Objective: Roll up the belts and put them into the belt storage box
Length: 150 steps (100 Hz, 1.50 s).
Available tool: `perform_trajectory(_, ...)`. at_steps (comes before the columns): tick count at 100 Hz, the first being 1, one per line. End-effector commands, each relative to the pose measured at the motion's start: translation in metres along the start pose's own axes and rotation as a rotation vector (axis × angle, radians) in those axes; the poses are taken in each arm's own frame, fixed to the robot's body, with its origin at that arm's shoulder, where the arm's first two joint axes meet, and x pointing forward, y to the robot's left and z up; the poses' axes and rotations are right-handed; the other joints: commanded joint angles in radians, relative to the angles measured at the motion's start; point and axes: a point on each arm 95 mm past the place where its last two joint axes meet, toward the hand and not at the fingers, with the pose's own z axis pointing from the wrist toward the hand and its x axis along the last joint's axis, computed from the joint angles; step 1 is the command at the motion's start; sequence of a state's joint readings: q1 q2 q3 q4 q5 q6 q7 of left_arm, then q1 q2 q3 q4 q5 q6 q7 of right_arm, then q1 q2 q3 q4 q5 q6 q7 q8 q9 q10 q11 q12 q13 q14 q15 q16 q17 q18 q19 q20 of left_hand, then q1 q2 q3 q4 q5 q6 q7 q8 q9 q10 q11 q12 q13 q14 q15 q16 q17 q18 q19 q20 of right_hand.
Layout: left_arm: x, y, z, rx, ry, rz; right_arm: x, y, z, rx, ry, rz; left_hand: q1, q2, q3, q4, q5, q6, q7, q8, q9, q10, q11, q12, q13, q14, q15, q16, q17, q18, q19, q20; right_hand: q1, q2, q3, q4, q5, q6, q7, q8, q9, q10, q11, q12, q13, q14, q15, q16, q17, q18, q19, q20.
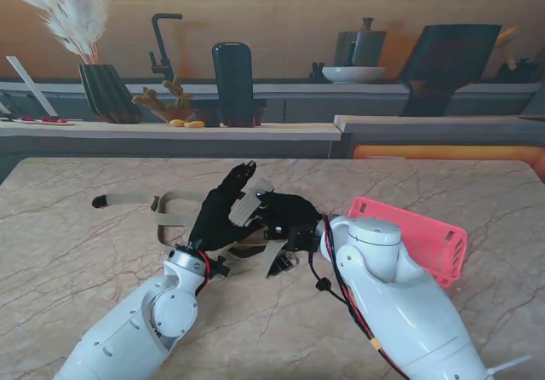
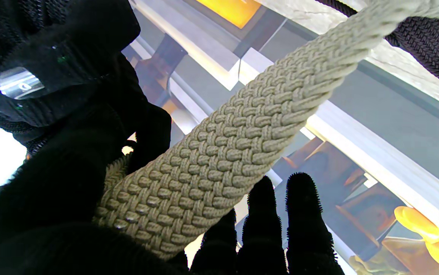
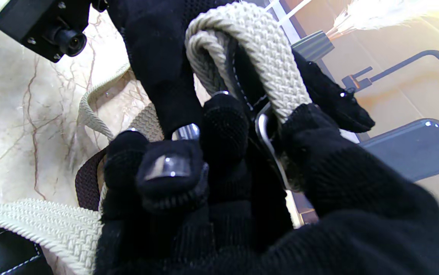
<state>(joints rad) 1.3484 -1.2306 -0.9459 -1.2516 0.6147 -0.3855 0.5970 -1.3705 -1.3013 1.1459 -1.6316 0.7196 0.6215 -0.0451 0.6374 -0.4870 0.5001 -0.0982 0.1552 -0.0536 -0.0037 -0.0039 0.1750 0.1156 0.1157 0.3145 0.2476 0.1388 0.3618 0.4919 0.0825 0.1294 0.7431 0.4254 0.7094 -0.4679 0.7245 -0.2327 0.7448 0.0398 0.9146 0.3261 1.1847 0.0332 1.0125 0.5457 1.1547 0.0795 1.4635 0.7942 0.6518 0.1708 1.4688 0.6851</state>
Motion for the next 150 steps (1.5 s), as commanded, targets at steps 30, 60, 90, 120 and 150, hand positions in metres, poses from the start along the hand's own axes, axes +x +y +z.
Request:
perform_trajectory(30, 0.011, -0.006, 0.009, 0.04, 0.045, -0.029, -0.016, 0.006, 0.009, -0.021, -0.058, -0.106, -0.031, 0.234, -0.064, 0.0, -0.015, -0.089, -0.009, 0.093, 0.013, -0.037, 0.095, 0.019, -0.003, -0.037, 0.005, -0.011, -0.007, -0.025, 0.008, -0.003, 0.038, 0.002, 0.142, 0.09, 0.114, -0.062, 0.063, 0.007, 0.077, 0.21, 0.207, 0.141, 0.092, -0.013, 0.185, 0.087, 0.041, -0.02, 0.129, 0.02)
perform_trajectory(60, 0.013, -0.004, 0.008, 0.034, 0.053, -0.048, -0.019, 0.009, 0.013, 0.035, -0.089, -0.095, 0.02, 0.341, -0.164, -0.011, -0.017, -0.099, -0.004, 0.235, 0.032, -0.06, 0.159, -0.007, 0.01, -0.055, 0.004, -0.011, -0.001, -0.029, 0.009, 0.008, 0.052, 0.019, 0.117, 0.086, 0.108, -0.048, 0.054, 0.002, 0.068, 0.222, 0.196, 0.151, 0.079, 0.007, 0.18, 0.095, 0.022, -0.008, 0.129, 0.021)
perform_trajectory(90, 0.016, 0.002, 0.009, 0.019, 0.053, -0.07, -0.022, 0.005, 0.015, 0.131, -0.105, -0.067, 0.096, 0.326, -0.205, 0.029, -0.022, -0.025, 0.011, 0.328, 0.038, -0.068, 0.233, 0.005, 0.026, -0.069, 0.009, -0.017, 0.004, -0.018, 0.033, 0.017, 0.071, 0.043, 0.067, 0.085, 0.098, -0.07, 0.044, 0.007, 0.051, 0.232, 0.176, 0.155, 0.051, 0.031, 0.165, 0.103, -0.009, 0.0, 0.114, 0.025)
perform_trajectory(120, 0.019, 0.006, 0.008, 0.021, 0.009, -0.147, -0.024, 0.001, 0.017, 0.232, -0.119, -0.089, 0.194, 0.401, -0.198, 0.058, -0.009, 0.048, 0.375, 0.512, 0.221, -0.102, 0.337, 0.05, 0.157, -0.09, 0.039, -0.02, 0.061, 0.008, 0.098, 0.028, 0.086, 0.063, 0.02, 0.087, 0.088, -0.102, 0.033, 0.017, 0.04, 0.239, 0.155, 0.154, 0.032, 0.045, 0.147, 0.11, -0.031, 0.005, 0.097, 0.032)
perform_trajectory(150, 0.031, 0.007, 0.004, 0.058, -0.05, -0.3, -0.029, -0.001, 0.023, 0.22, -0.145, -0.181, 0.653, 0.503, -0.499, 0.019, 0.122, 0.014, 0.9, 0.456, 0.533, -0.099, 0.38, 0.114, 0.328, -0.077, 0.105, -0.037, 0.146, 0.001, 0.17, 0.026, 0.032, 0.066, -0.06, 0.094, 0.042, -0.033, 0.001, 0.008, -0.025, 0.244, 0.069, 0.109, -0.046, 0.08, 0.034, 0.095, -0.102, 0.014, 0.013, 0.021)
